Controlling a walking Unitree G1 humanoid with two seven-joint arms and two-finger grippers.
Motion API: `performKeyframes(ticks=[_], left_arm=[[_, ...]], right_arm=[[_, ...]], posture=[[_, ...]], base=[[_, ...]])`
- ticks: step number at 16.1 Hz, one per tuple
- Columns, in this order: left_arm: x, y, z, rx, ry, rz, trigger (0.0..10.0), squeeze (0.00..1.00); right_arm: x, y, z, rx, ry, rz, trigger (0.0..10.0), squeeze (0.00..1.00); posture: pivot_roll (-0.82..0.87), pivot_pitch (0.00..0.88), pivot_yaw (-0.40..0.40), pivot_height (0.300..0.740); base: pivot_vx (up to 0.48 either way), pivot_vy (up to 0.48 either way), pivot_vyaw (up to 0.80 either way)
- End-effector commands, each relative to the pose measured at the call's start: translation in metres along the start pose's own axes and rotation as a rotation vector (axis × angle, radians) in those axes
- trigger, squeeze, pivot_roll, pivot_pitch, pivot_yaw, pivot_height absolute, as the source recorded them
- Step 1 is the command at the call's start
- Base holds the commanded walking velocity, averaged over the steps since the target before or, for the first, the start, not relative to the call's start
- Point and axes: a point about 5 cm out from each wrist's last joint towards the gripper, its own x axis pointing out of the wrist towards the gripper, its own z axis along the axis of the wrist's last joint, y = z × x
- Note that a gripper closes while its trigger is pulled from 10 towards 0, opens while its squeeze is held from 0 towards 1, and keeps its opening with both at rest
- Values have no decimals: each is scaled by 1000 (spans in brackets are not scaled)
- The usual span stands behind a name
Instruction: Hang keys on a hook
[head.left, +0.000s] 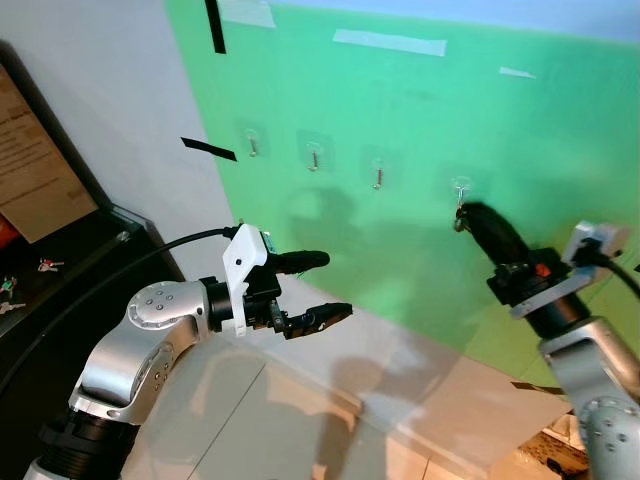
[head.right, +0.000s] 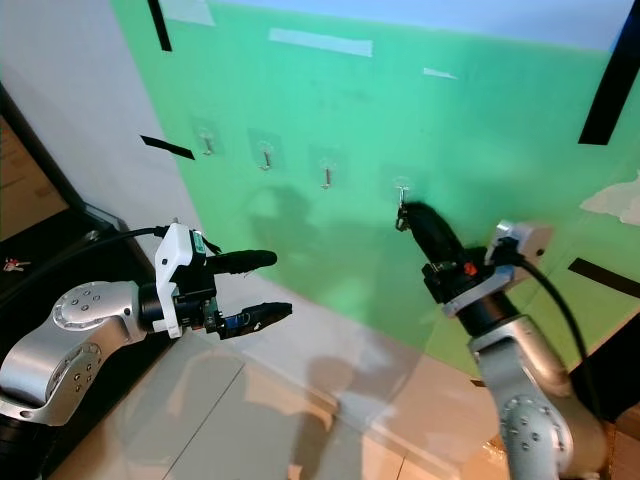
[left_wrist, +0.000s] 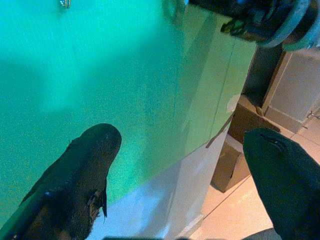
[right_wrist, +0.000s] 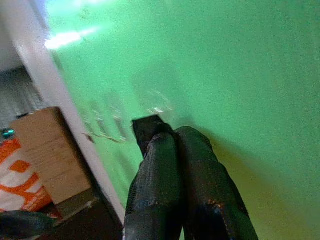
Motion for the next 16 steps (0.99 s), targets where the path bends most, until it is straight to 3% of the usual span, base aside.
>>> performKeyframes(ticks=[1, 8, 11, 16], left_arm=[[-1, 2, 1, 7, 12, -2, 10000, 0], [-1, 0, 1, 5, 13, -6, 10000, 0], [-1, -1, 0, 6, 14, -6, 10000, 0], [-1, -1, 0, 9, 14, -9, 10000, 0]], right_arm=[[0, 6, 2, 6, 4, 45, 10000, 0], [-1, 15, -2, -13, 68, 107, 10000, 0], [-1, 1, -16, -55, 192, 6, 10000, 0], [2, -1, -6, -48, 120, -19, 10000, 0]], posture=[[-150, 0, 100, 740], [-149, 0, 94, 740], [-149, 0, 90, 740], [-150, 0, 90, 740]], base=[[0, 0, 0], [0, 0, 0], [0, 0, 0], [0, 0, 0]])
